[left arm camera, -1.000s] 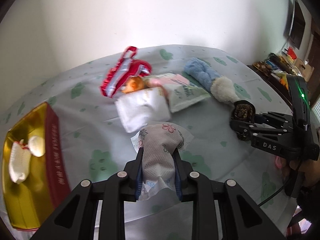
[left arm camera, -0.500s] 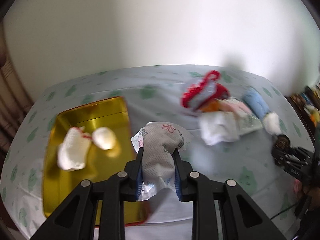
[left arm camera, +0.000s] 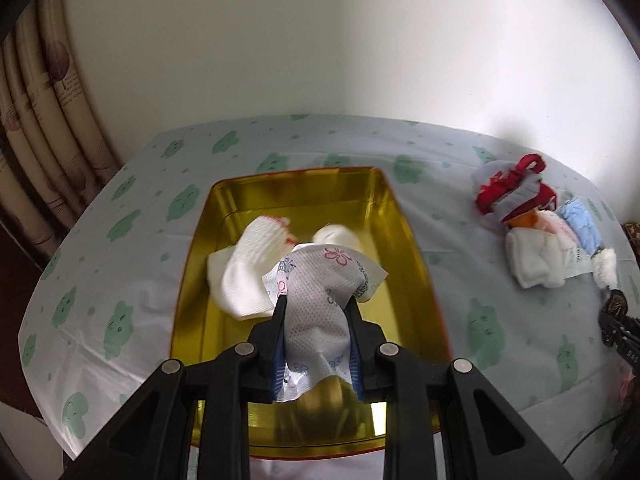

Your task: Organize soft objects

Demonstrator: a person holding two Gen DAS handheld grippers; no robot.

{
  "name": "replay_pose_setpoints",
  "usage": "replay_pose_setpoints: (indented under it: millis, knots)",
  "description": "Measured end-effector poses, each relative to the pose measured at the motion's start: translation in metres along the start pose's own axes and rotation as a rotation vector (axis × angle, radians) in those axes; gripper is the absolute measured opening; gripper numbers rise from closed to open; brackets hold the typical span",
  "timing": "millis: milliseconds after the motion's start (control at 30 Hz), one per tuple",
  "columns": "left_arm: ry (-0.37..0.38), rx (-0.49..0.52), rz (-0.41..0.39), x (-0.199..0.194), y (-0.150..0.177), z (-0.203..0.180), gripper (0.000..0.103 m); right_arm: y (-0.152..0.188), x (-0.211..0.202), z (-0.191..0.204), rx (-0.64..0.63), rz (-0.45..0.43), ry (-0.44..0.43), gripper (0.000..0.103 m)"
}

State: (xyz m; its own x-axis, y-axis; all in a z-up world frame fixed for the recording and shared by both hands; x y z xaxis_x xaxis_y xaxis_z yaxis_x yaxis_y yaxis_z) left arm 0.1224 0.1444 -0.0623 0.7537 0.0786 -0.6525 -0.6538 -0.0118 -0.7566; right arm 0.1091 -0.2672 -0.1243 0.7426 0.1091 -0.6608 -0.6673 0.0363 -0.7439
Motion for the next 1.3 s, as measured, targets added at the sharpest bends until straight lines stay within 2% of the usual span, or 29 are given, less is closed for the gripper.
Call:
replay_pose_setpoints:
  millis: [467,733,867,933,1100,1167,1300]
  knots:
    - [-0.052,-0.039,0.046,0.01,0.023,0.031,0.025,0.0,0.001,0.001,-0.003,0.0,0.002,0.041]
    - [-0.06,-0.033,0.069,0.017,0.033,0.036,0.026,0.001,0.001,0.001,-0.005,0.0,0.002,0.042]
    - [-0.053,-0.036,0.072,0.017,0.033,0.036,0.029,0.001,0.001,0.0,-0.005,0.0,0.002,0.042]
    - [-0.05,-0.036,0.078,0.017,0.033,0.036,0.035,0.001,0.001,0.001,-0.005,0.0,0.003,0.042]
    - [-0.051,-0.038,0.081,0.016,0.033,0.038,0.041,0.001,0.001,0.001,-0.005,0.0,0.003,0.042]
    - [-0.048,-0.036,0.077,0.014,0.033,0.038,0.047,0.001,0.001,0.001,-0.006,0.0,0.003,0.042]
    - [-0.03,-0.028,0.057,0.008,0.031,0.037,0.052,0.001,0.001,0.001,-0.007,0.001,0.004,0.042]
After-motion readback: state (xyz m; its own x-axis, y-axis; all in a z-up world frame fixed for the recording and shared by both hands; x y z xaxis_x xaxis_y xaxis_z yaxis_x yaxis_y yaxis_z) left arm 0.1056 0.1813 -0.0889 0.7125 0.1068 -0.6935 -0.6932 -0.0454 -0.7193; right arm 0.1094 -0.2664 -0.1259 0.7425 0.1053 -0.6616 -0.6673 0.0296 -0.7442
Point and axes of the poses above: each gripper's, at about its wrist camera, not at the fingertips, and x roughly the way its jaws point, z to its left, y to its underside, the point moved 3 cm from there along x, roughly the way its jaws point, and after that the axes turned 12 degrees about -z, right-handed, at the moved point
